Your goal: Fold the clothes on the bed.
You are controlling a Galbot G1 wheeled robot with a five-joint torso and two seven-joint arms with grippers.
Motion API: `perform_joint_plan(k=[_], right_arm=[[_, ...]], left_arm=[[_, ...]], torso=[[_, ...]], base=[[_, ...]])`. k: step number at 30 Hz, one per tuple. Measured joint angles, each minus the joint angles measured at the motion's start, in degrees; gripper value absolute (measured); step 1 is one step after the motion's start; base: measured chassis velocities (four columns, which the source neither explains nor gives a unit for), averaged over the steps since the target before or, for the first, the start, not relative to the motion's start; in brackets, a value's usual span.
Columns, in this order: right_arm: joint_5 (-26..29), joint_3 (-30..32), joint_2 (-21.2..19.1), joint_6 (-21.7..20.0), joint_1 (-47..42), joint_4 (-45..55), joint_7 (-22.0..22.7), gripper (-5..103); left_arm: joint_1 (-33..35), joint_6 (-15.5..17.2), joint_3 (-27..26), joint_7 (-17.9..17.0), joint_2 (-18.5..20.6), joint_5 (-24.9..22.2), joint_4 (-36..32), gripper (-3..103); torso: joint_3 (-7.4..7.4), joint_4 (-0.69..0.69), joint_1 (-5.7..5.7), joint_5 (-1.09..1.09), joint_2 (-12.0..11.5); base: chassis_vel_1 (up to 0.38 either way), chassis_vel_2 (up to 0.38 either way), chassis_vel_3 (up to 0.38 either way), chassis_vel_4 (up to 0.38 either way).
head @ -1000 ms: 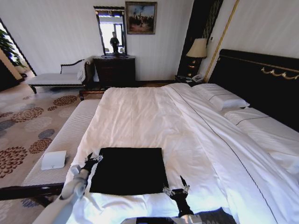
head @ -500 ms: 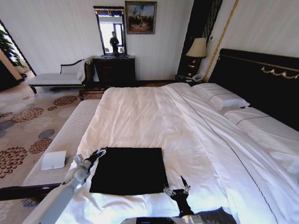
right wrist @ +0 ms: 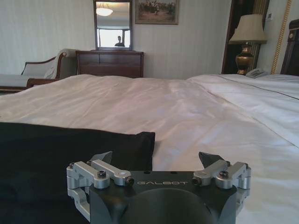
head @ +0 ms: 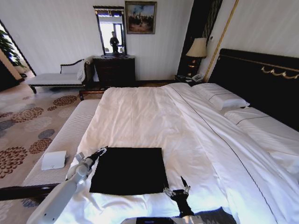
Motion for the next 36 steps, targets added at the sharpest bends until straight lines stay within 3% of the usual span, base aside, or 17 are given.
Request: perform_joint_plan(k=[7, 9, 11, 15, 21, 24, 27, 31, 36], right_arm=[[-0.96, -0.1, -0.08, -0.01, -0.57, 0.07, -0.16, 100], [-0.96, -0.11, -0.08, -0.01, -0.59, 0.17, -0.16, 100], [-0.95, -0.12, -0.08, -0.02, -0.59, 0.2, -0.15, 100], [-0.91, -0.22, -0.09, -0.06, -0.44, 0.21, -0.13, 100], [-1.08, -0.45, -0.06, -0.09, -0.39, 0.14, -0.13, 100], [-1.13, -0.45, 0.0, -0.08, -0.38, -0.01, -0.12, 100], [-1.12, -0.45, -0.03, -0.07, -0.37, -0.02, -0.11, 100], [-0.82, -0.46, -0.15, -0.13, -0.33, 0.01, 0.02, 100], [-0.6, -0.46, -0.15, -0.21, -0.33, 0.0, 0.15, 100]], left_arm=[[-0.82, 0.07, 0.29, -0.94, -1.45, 1.44, 0.65, 97], [-0.9, 0.09, 0.31, -1.53, -1.8, 2.57, 0.83, 89], [-0.91, 0.1, 0.3, -1.82, -1.92, 3.07, 0.91, 89], [-0.53, 0.13, 0.04, -2.29, -1.93, 4.55, 0.85, 66], [-0.15, -0.23, -0.38, -2.3, -1.96, 5.43, 0.51, 51], [0.06, -0.47, -0.67, -2.25, -2.32, 5.84, 0.24, 34], [0.13, -0.55, -0.71, -2.22, -2.51, 6.12, 0.11, 29], [0.28, -0.61, -0.75, -2.11, -2.55, 6.17, -0.36, 7], [0.37, -0.78, -0.91, -2.06, -2.57, 6.16, -0.55, 0]], torso=[[0.0, 0.0, 0.0, -0.03, 0.0], [0.0, 0.0, 0.0, -0.03, 0.0], [0.0, 0.0, 0.0, -0.03, 0.0], [0.0, 0.0, 0.0, -0.03, 0.0], [0.0, 0.0, 0.0, -0.06, 0.0], [0.0, 0.0, 0.0, -0.06, 0.0], [0.0, 0.0, 0.0, -0.05, 0.0], [0.0, 0.0, 0.0, -0.01, 0.0], [0.0, 0.0, 0.0, 0.0, 0.0]], base=[[0.0, 0.0, 0.0, 0.0], [0.0, 0.0, 0.0, 0.0], [0.0, 0.0, 0.0, 0.0], [0.0, 0.0, 0.0, 0.0], [0.0, 0.0, 0.0, 0.0], [0.0, 0.0, 0.0, 0.0], [0.0, 0.0, 0.0, 0.0], [0.0, 0.0, 0.0, 0.0], [0.0, 0.0, 0.0, 0.0]])
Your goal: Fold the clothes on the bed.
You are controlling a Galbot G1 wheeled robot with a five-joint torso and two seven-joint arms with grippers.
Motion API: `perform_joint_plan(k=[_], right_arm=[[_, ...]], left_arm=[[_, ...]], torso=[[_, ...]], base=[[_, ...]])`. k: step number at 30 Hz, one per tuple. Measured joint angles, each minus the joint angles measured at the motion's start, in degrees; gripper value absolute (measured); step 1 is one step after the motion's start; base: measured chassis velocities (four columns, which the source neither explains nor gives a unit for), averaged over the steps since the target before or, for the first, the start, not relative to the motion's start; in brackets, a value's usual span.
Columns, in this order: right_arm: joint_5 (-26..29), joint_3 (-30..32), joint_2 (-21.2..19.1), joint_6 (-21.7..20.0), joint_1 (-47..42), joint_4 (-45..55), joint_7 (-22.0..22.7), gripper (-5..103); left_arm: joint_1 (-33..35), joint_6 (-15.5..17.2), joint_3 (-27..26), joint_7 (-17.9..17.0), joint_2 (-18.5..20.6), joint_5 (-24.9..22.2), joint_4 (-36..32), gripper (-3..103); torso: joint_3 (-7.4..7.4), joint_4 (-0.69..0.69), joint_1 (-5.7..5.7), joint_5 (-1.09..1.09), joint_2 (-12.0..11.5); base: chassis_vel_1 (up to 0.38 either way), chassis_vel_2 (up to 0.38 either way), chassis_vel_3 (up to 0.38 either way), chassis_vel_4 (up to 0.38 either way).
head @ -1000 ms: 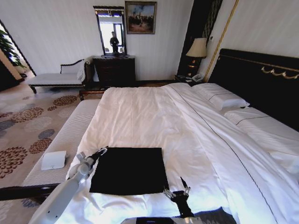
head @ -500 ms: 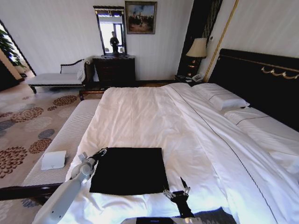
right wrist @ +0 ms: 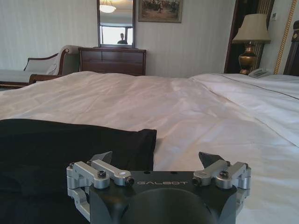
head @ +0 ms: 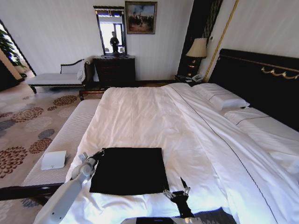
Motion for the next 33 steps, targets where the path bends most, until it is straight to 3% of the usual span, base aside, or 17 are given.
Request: perform_joint_plan(k=[8, 10, 13, 14, 15, 16, 17, 19, 23, 24, 27, 33], right_arm=[[2.52, -0.57, -0.48, -1.33, 1.79, 0.48, 0.78, 100], [8.92, -0.85, -1.24, -4.7, 3.8, 2.15, 1.27, 100], [22.66, 0.96, -3.48, -10.69, 7.36, 4.37, 1.76, 100], [30.39, 2.15, -5.69, -14.17, 10.46, 4.51, 2.08, 100], [30.39, 2.15, -5.69, -14.17, 10.46, 4.51, 2.08, 100], [36.58, 2.86, -7.51, -16.91, 13.74, 4.09, 2.22, 100], [38.82, 3.07, -8.05, -17.79, 15.0, 3.79, 2.32, 100], [53.36, 3.44, -10.57, -22.91, 24.27, 0.03, 3.08, 100], [59.55, 3.14, -11.4, -25.01, 30.15, -5.17, 3.14, 100], [61.38, 2.93, -11.98, -25.61, 33.15, -8.94, 1.46, 100], [62.63, 1.71, -12.24, -26.36, 36.75, -12.84, -0.12, 100], [65.64, -1.96, -8.55, -28.51, 47.57, -22.38, -1.24, 100]], left_arm=[[1.67, -0.76, -1.05, 0.03, 0.61, 1.37, -2.35, 0], [2.96, -1.03, -1.82, -0.04, 1.11, 2.47, -4.25, 0], [4.62, -1.31, -2.98, -0.17, 1.37, 2.86, -6.35, 0], [5.61, -1.42, -3.83, -0.35, 1.45, 2.98, -7.13, 0], [5.61, -1.42, -3.83, -0.35, 1.45, 2.98, -7.13, 0], [6.18, -1.55, -4.32, -0.39, 1.49, 3.19, -7.37, 0], [6.42, -1.58, -4.51, -0.39, 1.5, 3.31, -7.42, 0], [7.73, -1.74, -5.43, -0.43, 1.51, 4.34, -7.73, 0], [8.62, -1.8, -5.89, -0.6, 1.19, 5.63, -8.14, 0], [8.63, -1.8, -5.74, -1.02, 0.94, 6.15, -8.51, 0], [8.47, -1.77, -5.2, -1.22, 0.82, 6.65, -8.8, 0], [7.03, -1.64, -3.75, -1.76, 0.56, 7.16, -8.43, 0]], torso=[[0.0, -0.01, 0.0, 0.01, 0.0], [0.0, 0.0, 0.0, 0.13, 0.0], [0.0, 0.0, 0.0, 0.04, 0.0], [0.0, -0.02, 0.0, 0.05, 0.0], [0.0, -0.02, 0.0, 0.05, 0.0], [0.0, -0.01, -0.01, 0.03, 0.0], [0.0, -0.01, 0.0, 0.02, 0.01], [0.01, 0.02, 0.0, 0.03, 0.0], [0.01, 0.05, 0.01, 0.02, -0.01], [0.01, 0.03, 0.01, 0.02, -0.01], [0.01, -0.02, 0.0, -0.01, 0.0], [0.01, 0.02, 0.01, 0.0, -0.01]], base=[[0.0, 0.0, 0.0, 0.0], [0.0, 0.0, 0.0, 0.0], [0.0, 0.0, 0.0, 0.0], [0.0, 0.0, 0.0, 0.0], [0.0, 0.0, 0.0, 0.0], [0.0, 0.0, 0.0, 0.0], [0.0, 0.0, 0.0, 0.0], [0.0, 0.0, 0.0, 0.0], [0.0, 0.0, 0.0, 0.0], [0.0, 0.0, 0.0, 0.0], [0.0, 0.0, 0.0, 0.0], [0.0, 0.0, 0.0, 0.0]])
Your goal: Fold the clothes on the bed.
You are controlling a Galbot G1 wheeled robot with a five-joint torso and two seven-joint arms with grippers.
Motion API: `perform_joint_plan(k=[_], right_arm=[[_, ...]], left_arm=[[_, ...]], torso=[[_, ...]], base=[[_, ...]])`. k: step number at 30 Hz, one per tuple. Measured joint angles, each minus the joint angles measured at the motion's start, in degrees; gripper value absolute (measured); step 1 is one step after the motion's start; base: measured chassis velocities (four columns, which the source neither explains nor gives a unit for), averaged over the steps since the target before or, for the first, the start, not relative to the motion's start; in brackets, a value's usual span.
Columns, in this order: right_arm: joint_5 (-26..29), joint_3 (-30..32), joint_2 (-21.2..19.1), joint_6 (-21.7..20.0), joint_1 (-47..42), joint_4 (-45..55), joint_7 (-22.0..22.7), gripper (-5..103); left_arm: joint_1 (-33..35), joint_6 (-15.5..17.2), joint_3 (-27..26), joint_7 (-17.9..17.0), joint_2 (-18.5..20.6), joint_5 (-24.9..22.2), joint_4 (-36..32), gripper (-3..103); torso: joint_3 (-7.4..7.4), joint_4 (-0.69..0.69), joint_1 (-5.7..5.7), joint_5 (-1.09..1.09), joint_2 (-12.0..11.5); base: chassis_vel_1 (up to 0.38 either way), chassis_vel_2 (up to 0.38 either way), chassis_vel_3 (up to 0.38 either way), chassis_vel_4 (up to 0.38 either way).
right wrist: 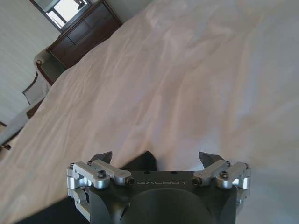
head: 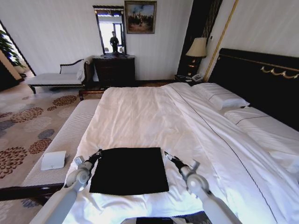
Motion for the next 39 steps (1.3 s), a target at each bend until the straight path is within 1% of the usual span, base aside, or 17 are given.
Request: perform_joint_plan(k=[4, 12, 13, 16, 19, 21, 22, 24, 25, 26, 30, 31, 34, 35, 36, 37, 39], right_arm=[[3.46, -0.21, 2.01, -2.15, 4.14, -3.6, -0.91, 100], [3.65, -0.38, 2.98, -2.58, 5.15, -6.57, -3.09, 100], [3.65, -0.37, 3.14, -2.66, 5.0, -6.83, -3.43, 103], [2.7, -0.64, 3.7, -2.78, 4.63, -7.52, -4.63, 90], [2.19, -0.82, 4.21, -2.96, 4.86, -8.22, -4.97, 84], [1.9, -0.91, 4.82, -3.22, 5.69, -9.41, -5.08, 74], [1.9, -0.91, 4.82, -3.22, 5.69, -9.41, -5.08, 74], [1.75, -0.95, 5.06, -3.24, 6.07, -9.91, -5.09, 68], [1.65, -0.95, 5.15, -3.24, 6.29, -10.06, -5.09, 63], [1.65, -0.95, 5.15, -3.24, 6.29, -10.06, -5.09, 63], [1.68, -0.85, 5.1, -3.14, 5.98, -8.47, -4.94, 41], [1.68, -0.85, 5.1, -3.14, 5.98, -8.47, -4.94, 41], [1.22, -1.16, 5.23, -3.1, 5.54, -7.65, -4.76, 29], [1.22, -1.16, 5.23, -3.1, 5.54, -7.65, -4.76, 29], [0.78, -1.29, 5.29, -3.07, 5.4, -7.59, -4.7, 19], [0.56, -1.36, 5.3, -3.04, 5.36, -7.59, -4.66, 19], [0.07, -1.53, 5.3, -3.02, 5.33, -7.64, -4.59, 8]], left_arm=[[-1.12, 0.25, 0.99, -0.99, -0.14, 0.0, -0.19, 0], [-2.18, 0.48, 1.77, -1.75, -0.06, -0.16, -0.34, 0], [-2.25, 0.48, 1.8, -1.81, -0.05, -0.2, -0.35, 0], [-2.28, 0.48, 1.84, -1.85, -0.02, -0.28, -0.24, 0], [-2.29, 0.45, 1.94, -1.85, -0.01, -0.32, -0.11, 0], [-2.48, 0.44, 2.36, -1.82, 0.3, -0.47, 0.13, 0], [-2.48, 0.44, 2.36, -1.82, 0.3, -0.47, 0.13, 0], [-2.71, 0.44, 2.61, -1.75, 0.63, -0.62, 0.26, 0], [-2.92, 0.44, 2.72, -1.72, 0.94, -0.83, 0.3, 0], [-2.92, 0.44, 2.72, -1.72, 0.94, -0.83, 0.3, 0], [-3.34, 0.44, 2.76, -1.73, 1.45, -1.29, 0.3, 0], [-3.34, 0.44, 2.76, -1.73, 1.45, -1.29, 0.3, 0], [-3.35, 0.44, 2.74, -1.77, 1.47, -1.34, 0.35, 0], [-3.35, 0.44, 2.74, -1.77, 1.47, -1.34, 0.35, 0], [-3.35, 0.44, 2.74, -1.77, 1.47, -1.35, 0.35, 0], [-3.36, 0.44, 2.74, -1.78, 1.46, -1.35, 0.35, 0], [-3.37, 0.44, 2.74, -1.8, 1.37, -1.36, 0.33, 0]], torso=[[0.0, 0.0, 0.01, -0.01, 0.0], [-0.01, -0.01, 0.0, -0.01, 0.0], [-0.01, -0.01, 0.0, -0.01, 0.0], [-0.01, -0.02, 0.0, -0.01, 0.0], [-0.01, -0.02, -0.01, 0.0, 0.0], [-0.01, -0.01, -0.01, -0.01, 0.0], [-0.01, -0.01, -0.01, -0.01, 0.0], [-0.01, -0.01, -0.01, -0.01, 0.0], [-0.01, -0.01, -0.01, -0.01, 0.0], [-0.01, -0.01, -0.01, -0.01, 0.0], [-0.01, -0.02, -0.01, -0.01, 0.0], [-0.01, -0.02, -0.01, -0.01, 0.0], [-0.01, -0.01, -0.01, -0.01, 0.0], [-0.01, -0.01, -0.01, -0.01, 0.0], [-0.01, -0.01, -0.01, -0.01, 0.0], [-0.01, -0.01, -0.01, -0.01, 0.0], [-0.01, -0.01, -0.01, -0.01, 0.0]], base=[[0.0, 0.0, 0.0, 0.0], [0.0, 0.0, 0.0, 0.0], [0.0, 0.0, 0.0, 0.0], [0.0, 0.0, 0.0, 0.0], [0.0, 0.0, 0.0, 0.0], [0.0, 0.0, 0.0, 0.0], [0.0, 0.0, 0.0, 0.0], [0.0, 0.0, 0.0, 0.0], [0.0, 0.0, 0.0, 0.0], [0.0, 0.0, 0.0, 0.0], [0.0, 0.0, 0.0, 0.0], [0.0, 0.0, 0.0, 0.0], [0.0, 0.0, 0.0, 0.0], [0.0, 0.0, 0.0, 0.0], [0.0, 0.0, 0.0, 0.0], [0.0, 0.0, 0.0, 0.0], [0.0, 0.0, 0.0, 0.0]])
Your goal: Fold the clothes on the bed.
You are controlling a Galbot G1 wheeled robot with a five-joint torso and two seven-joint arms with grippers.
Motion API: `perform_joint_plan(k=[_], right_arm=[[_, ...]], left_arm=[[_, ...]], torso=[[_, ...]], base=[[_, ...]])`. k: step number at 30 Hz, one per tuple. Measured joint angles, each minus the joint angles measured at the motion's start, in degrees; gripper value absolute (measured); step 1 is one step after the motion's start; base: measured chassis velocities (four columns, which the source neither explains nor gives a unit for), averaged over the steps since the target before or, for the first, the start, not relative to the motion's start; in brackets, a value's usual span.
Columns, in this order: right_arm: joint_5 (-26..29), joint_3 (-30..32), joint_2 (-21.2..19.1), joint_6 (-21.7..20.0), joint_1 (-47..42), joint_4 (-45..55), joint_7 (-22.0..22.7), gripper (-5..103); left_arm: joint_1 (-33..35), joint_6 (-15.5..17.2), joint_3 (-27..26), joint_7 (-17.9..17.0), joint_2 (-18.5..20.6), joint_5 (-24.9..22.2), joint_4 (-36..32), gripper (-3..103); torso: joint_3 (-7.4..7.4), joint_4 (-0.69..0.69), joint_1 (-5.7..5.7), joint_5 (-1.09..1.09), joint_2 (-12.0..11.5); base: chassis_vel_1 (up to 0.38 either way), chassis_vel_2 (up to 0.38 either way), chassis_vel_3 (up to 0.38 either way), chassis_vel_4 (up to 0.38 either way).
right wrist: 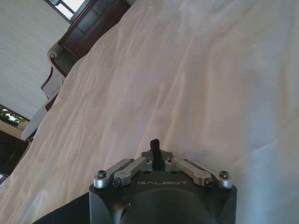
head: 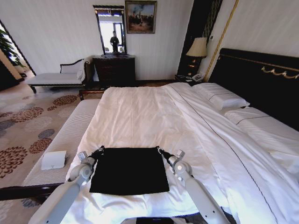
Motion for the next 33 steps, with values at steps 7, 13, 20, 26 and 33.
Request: perform_joint_plan(k=[7, 13, 20, 26, 33], right_arm=[[-0.82, 0.2, -0.4, 0.13, -0.13, 0.53, 0.17, 0], [-6.2, 0.45, -1.29, 1.72, -1.75, 4.14, -0.91, 0], [-8.46, 1.25, -2.8, 2.91, -3.46, 9.93, 0.04, 0], [-11.31, 2.64, -6.31, 4.08, -5.13, 17.54, 2.04, 0], [-12.44, 5.13, -8.35, 4.58, -7.59, 25.71, 5.63, 0]], left_arm=[[0.01, -0.11, -0.12, -0.04, -0.02, -0.06, -0.51, 0], [0.9, -0.31, -0.69, -0.11, 0.11, -0.13, -2.17, 0], [2.28, -1.05, -2.01, -0.69, 0.56, -0.55, -6.38, 0], [3.15, -2.36, -3.36, -2.31, 1.78, -2.01, -13.08, 0], [3.27, -6.23, -4.43, -3.79, 2.67, -2.17, -20.03, 0]], torso=[[0.0, 0.0, 0.0, 0.0, 0.0], [0.0, 0.0, 0.0, 0.0, 0.0], [0.0, 0.01, 0.0, 0.0, 0.0], [0.0, 0.0, 0.0, 0.01, 0.01], [0.0, -0.01, 0.0, 0.01, 0.01]], base=[[0.0, 0.0, 0.0, 0.0], [0.0, 0.0, 0.0, 0.0], [0.0, 0.0, 0.0, 0.0], [0.0, 0.0, 0.0, 0.0], [0.0, 0.0, 0.0, 0.0]])
